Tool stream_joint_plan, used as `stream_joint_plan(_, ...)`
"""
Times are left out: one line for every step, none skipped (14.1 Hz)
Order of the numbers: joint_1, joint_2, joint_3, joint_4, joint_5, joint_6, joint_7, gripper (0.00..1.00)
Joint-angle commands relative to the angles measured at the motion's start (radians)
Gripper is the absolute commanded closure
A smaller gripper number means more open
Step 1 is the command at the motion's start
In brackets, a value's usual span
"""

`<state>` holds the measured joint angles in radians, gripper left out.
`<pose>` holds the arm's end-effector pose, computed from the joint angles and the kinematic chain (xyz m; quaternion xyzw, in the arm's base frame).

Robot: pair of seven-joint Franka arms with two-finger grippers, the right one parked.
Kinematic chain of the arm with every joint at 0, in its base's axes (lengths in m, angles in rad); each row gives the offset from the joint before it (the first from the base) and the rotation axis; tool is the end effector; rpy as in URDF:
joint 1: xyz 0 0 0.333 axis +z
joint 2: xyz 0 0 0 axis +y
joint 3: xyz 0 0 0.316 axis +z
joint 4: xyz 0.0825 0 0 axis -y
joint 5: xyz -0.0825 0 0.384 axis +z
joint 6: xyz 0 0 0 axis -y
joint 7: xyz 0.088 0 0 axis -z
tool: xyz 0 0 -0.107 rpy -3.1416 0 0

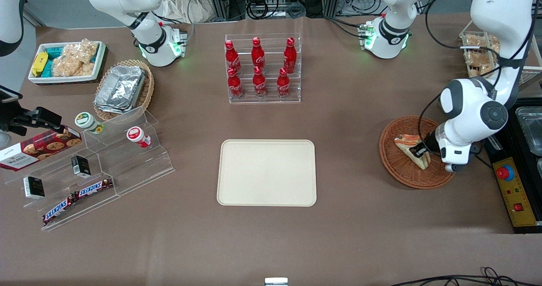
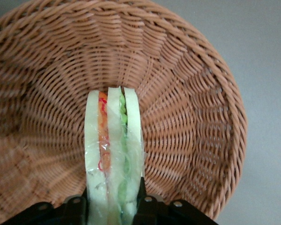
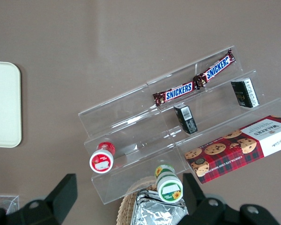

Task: Place sandwich from basket to tray
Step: 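Lift the sandwich up out of the basket with the left gripper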

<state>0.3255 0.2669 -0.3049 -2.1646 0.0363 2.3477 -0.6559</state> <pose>0.5552 0.0127 0.2713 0.9455 0.3225 -0.0421 0.0149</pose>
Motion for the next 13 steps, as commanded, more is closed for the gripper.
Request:
stream_joint_plan(-0.005,-0.084,-0.035,0.115,0.004,-0.245,-0.021,1.00)
stream_joint_plan(-0.005,-0.086,-0.061,0.214,-0.004,-0.375,-0.019,1.00)
stream_joint_plan(-0.005,-0.078,-0.088,0.332,-0.013,-0.506,-0.021,1.00)
stream_joint_plan(-0.005,-0.068,-0.103,0.444,-0.016,-0.625,-0.021,1.00)
stream_joint_plan(-0.006,-0.055,-0.117,0.548,-0.032,-0.719,-0.011,1.00)
stream_joint_plan(-0.006,-0.051,-0.134,0.624,-0.045,-0.781,-0.007,1.00)
stream_joint_plan(-0.006,-0.049,-0.151,0.662,-0.049,-0.804,-0.005,1.00)
stream_joint_plan(-0.006,-0.043,-0.169,0.683,-0.049,-0.800,-0.004,1.00)
stream_joint_plan(-0.012,-0.008,-0.204,0.712,-0.047,-0.791,0.001,1.00)
stream_joint_plan(-0.014,0.026,-0.245,0.724,-0.039,-0.780,0.004,1.00)
stream_joint_plan(-0.023,0.050,-0.293,0.717,-0.020,-0.747,0.013,1.00)
stream_joint_plan(-0.063,0.070,-0.313,0.698,0.026,-0.708,0.022,1.00)
stream_joint_plan(-0.119,0.086,-0.315,0.669,0.065,-0.675,0.021,1.00)
